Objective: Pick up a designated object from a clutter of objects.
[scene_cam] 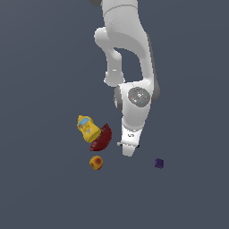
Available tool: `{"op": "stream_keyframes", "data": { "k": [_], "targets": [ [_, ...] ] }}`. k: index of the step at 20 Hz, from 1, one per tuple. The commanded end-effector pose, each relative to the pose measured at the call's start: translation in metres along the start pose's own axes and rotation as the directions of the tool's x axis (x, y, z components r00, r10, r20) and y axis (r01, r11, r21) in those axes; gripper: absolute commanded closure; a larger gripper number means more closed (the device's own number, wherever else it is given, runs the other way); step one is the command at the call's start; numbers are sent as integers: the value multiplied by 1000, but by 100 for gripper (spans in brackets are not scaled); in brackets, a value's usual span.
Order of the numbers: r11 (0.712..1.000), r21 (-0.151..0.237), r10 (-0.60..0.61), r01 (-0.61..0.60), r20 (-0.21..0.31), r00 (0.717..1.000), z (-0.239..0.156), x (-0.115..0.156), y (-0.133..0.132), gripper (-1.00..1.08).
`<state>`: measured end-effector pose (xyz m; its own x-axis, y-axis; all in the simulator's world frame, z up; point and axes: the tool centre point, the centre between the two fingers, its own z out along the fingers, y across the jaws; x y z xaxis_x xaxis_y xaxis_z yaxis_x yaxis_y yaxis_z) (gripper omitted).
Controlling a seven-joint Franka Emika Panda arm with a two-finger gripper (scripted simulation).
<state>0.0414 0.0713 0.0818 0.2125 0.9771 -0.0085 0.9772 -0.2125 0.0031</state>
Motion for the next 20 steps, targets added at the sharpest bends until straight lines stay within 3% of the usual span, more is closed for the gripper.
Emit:
{"op": "stream_keyframes", "data": {
  "k": [1,8,20],
  "targets": [
    [999,0,-47,47,-3,999,8,2,-1,-92],
    [993,2,-115,115,-8,993,21,4,-3,-92],
    [993,2,-120,120,-8,993,42,5,-4,-92]
  ]
}}
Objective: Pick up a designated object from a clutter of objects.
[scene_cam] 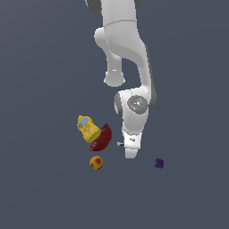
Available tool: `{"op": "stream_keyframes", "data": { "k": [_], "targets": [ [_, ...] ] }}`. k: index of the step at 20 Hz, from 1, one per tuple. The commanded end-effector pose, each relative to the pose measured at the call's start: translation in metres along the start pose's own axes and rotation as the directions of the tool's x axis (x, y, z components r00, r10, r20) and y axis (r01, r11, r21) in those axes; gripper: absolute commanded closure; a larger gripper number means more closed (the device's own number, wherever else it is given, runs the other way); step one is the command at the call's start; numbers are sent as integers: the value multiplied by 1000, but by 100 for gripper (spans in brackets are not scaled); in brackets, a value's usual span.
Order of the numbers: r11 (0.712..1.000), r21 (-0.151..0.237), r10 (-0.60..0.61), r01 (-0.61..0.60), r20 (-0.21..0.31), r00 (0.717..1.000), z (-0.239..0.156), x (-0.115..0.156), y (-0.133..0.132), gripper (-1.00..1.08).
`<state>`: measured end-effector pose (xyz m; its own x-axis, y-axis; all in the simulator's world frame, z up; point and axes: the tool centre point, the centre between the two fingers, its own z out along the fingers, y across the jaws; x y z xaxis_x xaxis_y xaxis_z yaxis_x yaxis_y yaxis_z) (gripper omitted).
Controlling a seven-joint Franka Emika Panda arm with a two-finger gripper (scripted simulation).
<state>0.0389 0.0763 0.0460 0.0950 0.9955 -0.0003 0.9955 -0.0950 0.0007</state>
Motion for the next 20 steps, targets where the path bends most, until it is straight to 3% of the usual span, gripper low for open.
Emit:
{"op": "stream_keyframes", "data": {
  "k": [1,10,11,20],
  "targets": [
    [1000,1,-1,1,0,1000,12,0,-1,-92],
    [1000,1,-3,3,0,1000,36,0,0,-92],
    [1000,1,-3,3,0,1000,36,0,0,108],
    [1000,1,-3,3,0,1000,36,0,0,108]
  ]
}}
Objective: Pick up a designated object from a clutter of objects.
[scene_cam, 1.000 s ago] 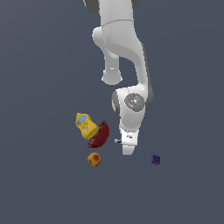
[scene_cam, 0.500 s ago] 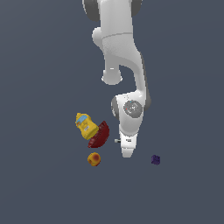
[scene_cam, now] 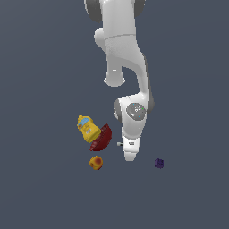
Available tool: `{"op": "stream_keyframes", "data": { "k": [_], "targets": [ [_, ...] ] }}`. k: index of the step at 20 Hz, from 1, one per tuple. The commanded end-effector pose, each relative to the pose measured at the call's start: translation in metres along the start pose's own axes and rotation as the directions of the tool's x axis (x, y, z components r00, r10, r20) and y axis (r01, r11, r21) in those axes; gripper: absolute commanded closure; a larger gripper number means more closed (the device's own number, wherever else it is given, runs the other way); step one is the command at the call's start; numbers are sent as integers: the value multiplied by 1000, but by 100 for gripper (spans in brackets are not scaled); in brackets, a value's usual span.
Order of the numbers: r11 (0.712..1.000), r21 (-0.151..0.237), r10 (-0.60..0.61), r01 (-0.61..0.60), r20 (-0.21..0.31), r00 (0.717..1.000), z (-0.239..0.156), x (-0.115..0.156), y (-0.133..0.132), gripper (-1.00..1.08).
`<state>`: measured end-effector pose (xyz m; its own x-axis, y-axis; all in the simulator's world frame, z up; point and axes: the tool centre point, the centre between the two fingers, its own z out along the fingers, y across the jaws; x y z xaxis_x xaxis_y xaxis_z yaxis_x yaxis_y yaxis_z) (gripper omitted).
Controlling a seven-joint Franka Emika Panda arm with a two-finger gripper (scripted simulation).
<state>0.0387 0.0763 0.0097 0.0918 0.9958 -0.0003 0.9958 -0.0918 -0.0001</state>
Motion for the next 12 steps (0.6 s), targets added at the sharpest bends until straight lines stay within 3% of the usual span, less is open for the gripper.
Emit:
{"op": "stream_keyframes", "data": {
  "k": [1,12],
  "targets": [
    [1000,0,0,0,0,1000,0,0,0,108],
    [1000,0,-1,1,1,1000,-26,3,-11,108]
  ]
}}
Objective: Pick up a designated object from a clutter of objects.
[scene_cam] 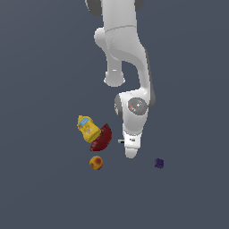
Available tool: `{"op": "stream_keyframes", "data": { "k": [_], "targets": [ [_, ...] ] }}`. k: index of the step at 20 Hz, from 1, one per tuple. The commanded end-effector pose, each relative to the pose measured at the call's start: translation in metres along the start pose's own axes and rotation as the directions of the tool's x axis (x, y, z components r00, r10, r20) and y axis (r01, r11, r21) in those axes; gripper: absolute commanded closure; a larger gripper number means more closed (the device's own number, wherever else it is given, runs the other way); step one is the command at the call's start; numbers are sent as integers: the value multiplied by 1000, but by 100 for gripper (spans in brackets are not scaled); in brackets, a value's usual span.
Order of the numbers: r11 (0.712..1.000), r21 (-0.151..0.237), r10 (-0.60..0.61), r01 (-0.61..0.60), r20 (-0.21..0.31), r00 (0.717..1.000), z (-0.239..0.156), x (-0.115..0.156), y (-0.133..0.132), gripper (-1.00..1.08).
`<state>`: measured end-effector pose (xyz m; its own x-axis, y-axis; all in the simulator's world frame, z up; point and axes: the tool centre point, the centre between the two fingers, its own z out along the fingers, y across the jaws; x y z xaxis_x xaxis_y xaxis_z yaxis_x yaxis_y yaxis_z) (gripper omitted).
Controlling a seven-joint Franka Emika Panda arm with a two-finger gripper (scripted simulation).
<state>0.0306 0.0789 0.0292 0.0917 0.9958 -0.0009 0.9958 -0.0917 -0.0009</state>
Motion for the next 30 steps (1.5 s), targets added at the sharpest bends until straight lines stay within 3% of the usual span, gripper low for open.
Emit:
{"op": "stream_keyframes", "data": {
  "k": [1,8,30],
  "targets": [
    [1000,-1,0,0,0,1000,-11,1,-4,108],
    [1000,-1,-1,1,2,1000,-59,6,-23,108],
    [1000,0,-2,2,-1,1000,-256,29,-97,108]
  ]
}}
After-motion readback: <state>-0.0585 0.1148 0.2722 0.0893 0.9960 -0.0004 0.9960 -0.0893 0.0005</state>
